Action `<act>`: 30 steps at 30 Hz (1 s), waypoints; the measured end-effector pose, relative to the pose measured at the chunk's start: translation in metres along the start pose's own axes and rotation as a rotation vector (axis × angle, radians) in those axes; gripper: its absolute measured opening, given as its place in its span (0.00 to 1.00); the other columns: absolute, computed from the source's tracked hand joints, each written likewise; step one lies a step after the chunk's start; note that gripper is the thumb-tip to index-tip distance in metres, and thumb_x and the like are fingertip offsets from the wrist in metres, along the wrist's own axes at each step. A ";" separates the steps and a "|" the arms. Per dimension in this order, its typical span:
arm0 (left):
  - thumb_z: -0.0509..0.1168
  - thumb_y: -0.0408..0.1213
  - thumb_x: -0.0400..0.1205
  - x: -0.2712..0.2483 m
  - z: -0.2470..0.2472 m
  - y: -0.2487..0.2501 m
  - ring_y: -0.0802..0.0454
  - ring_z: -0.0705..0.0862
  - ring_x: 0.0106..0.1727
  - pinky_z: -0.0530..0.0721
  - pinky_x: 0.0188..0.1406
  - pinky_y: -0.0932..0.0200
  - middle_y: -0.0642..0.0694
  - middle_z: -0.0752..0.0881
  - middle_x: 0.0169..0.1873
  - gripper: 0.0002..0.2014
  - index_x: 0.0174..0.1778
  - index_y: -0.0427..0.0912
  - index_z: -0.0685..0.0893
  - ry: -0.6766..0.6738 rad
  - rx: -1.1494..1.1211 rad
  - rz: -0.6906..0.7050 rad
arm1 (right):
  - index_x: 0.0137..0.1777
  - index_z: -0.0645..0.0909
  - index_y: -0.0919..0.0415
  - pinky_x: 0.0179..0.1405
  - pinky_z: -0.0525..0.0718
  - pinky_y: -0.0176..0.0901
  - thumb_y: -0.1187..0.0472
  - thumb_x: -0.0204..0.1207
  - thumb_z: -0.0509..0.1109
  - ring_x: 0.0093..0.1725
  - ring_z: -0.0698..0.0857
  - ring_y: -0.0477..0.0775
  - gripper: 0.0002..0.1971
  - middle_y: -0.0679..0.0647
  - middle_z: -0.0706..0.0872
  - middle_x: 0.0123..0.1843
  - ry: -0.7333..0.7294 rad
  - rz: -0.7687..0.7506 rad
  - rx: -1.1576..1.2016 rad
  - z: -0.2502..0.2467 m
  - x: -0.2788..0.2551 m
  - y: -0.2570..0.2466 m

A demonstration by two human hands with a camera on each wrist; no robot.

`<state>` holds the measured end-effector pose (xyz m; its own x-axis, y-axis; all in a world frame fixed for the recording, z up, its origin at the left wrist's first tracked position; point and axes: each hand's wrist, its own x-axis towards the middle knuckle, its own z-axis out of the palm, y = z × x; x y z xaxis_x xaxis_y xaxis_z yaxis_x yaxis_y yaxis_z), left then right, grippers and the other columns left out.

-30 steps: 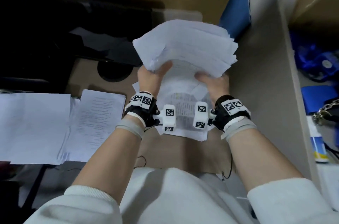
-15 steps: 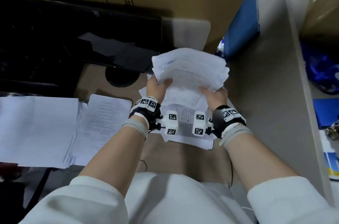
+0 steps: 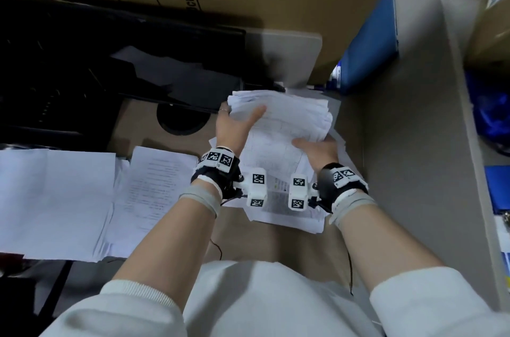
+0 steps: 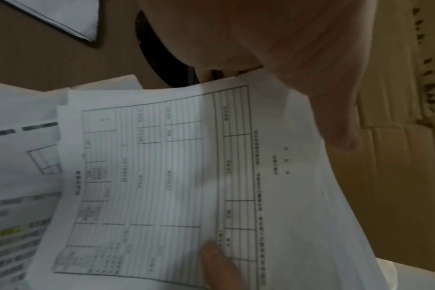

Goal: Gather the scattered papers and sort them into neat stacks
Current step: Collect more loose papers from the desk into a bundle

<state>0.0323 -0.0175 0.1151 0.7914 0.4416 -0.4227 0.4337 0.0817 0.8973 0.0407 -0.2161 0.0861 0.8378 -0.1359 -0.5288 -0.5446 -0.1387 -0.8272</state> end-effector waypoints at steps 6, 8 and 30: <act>0.74 0.66 0.71 0.007 0.003 0.009 0.48 0.81 0.70 0.77 0.75 0.49 0.45 0.83 0.69 0.45 0.75 0.37 0.76 0.172 -0.111 -0.033 | 0.50 0.90 0.62 0.59 0.88 0.52 0.68 0.64 0.83 0.49 0.92 0.53 0.14 0.52 0.93 0.46 -0.063 0.028 -0.041 -0.002 -0.003 0.008; 0.74 0.64 0.67 0.006 0.000 0.006 0.45 0.87 0.58 0.83 0.67 0.48 0.43 0.89 0.55 0.35 0.59 0.38 0.84 0.182 -0.103 -0.024 | 0.51 0.89 0.61 0.57 0.87 0.49 0.67 0.64 0.84 0.51 0.91 0.53 0.15 0.52 0.93 0.48 -0.080 -0.002 -0.070 -0.005 -0.006 0.009; 0.71 0.22 0.76 -0.035 -0.021 0.028 0.50 0.87 0.43 0.88 0.47 0.56 0.48 0.89 0.39 0.12 0.42 0.46 0.86 0.044 -0.108 0.135 | 0.49 0.89 0.56 0.61 0.87 0.59 0.56 0.59 0.87 0.54 0.91 0.58 0.18 0.54 0.93 0.49 -0.076 -0.111 0.270 -0.006 -0.044 -0.064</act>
<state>0.0072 -0.0121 0.1579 0.8188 0.4935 -0.2934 0.2738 0.1135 0.9551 0.0385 -0.2076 0.1637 0.8975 -0.0592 -0.4370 -0.4283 0.1183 -0.8958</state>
